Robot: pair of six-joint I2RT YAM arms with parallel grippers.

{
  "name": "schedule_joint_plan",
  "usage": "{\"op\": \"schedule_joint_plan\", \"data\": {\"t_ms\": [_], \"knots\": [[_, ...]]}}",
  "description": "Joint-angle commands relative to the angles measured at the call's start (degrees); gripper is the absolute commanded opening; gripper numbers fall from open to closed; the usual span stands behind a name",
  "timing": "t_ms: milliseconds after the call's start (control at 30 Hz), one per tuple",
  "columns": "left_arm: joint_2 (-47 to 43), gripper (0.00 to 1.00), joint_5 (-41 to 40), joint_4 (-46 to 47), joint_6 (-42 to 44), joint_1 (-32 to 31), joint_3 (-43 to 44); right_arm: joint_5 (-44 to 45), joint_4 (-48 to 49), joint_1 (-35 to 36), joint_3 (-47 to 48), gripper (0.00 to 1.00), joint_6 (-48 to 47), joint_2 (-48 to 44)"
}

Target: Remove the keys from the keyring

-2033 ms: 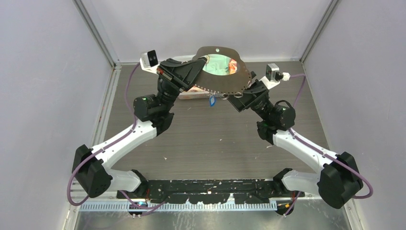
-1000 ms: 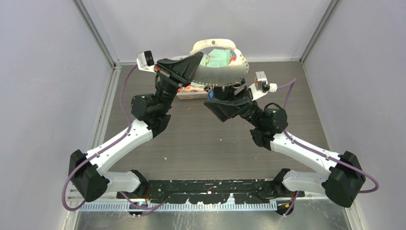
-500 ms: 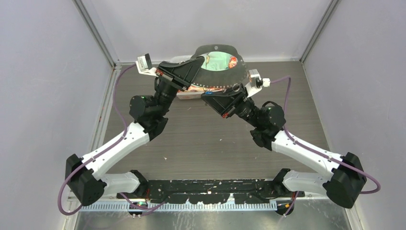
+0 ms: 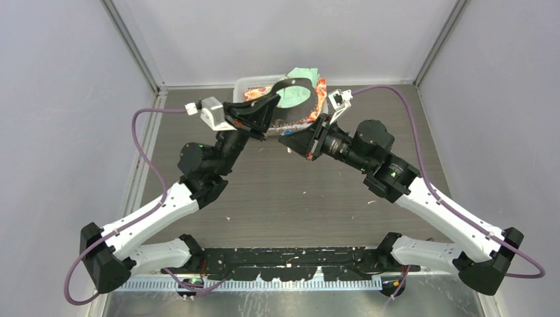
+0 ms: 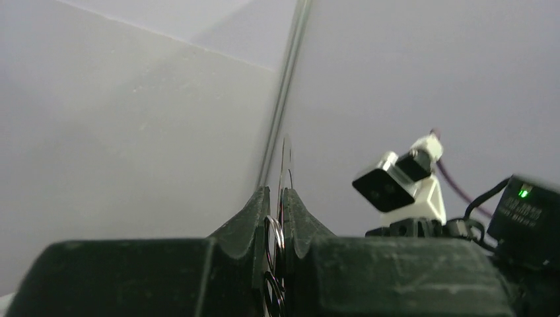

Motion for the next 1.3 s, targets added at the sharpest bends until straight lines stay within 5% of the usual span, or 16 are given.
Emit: {"op": "schedule_joint_plan", "data": {"t_ms": [0,100,200,400,567,667,767,867,1000,1100,1267], "knots": [[0.3,0.01,-2.8,-3.1,12.1,-2.0,-1.8,8.4,-8.2,-1.3,8.5,0.01,-3.1,-2.3],[-0.1,0.01,-3.4,-3.4,14.2,-2.1,-2.7,-3.0,-15.9,-0.1,14.9,0.01,-1.3,6.0],[-1.4,0.01,-1.6,-3.3,15.1,-2.3,-3.5,-0.5,-23.8,1.5,17.5,0.01,-4.6,7.9],[-3.2,0.01,-4.1,-3.4,12.0,-2.4,-7.7,-6.6,-23.9,-15.0,16.2,0.01,-2.4,2.8],[0.2,0.01,-13.9,-9.5,5.6,-2.3,-11.5,-9.6,-27.0,-18.8,22.4,0.01,-4.5,6.7],[2.3,0.01,-20.9,-16.0,-3.6,-1.5,-13.5,-12.9,-27.6,-16.8,18.6,0.01,-4.5,10.2],[2.9,0.01,-24.7,-23.1,-11.6,-0.7,-15.6,-1.0,-38.2,-10.1,13.5,0.01,-13.1,12.9],[1.4,0.01,-25.1,-26.4,-16.6,-0.1,-20.0,-6.9,-25.5,-22.0,-3.4,0.01,-4.1,11.0],[4.5,0.01,-22.9,-26.8,-26.8,-0.3,-27.6,3.6,-32.7,-5.0,-2.4,0.01,-11.1,21.3],[9.5,0.01,-25.6,-24.5,-31.0,-4.0,-32.5,-0.5,-20.5,-11.0,-12.1,0.01,-4.3,21.2],[20.9,0.0,-27.5,-28.7,-35.3,-11.0,-32.2,1.1,-25.3,-10.4,-11.2,0.01,-9.4,26.2]]}}
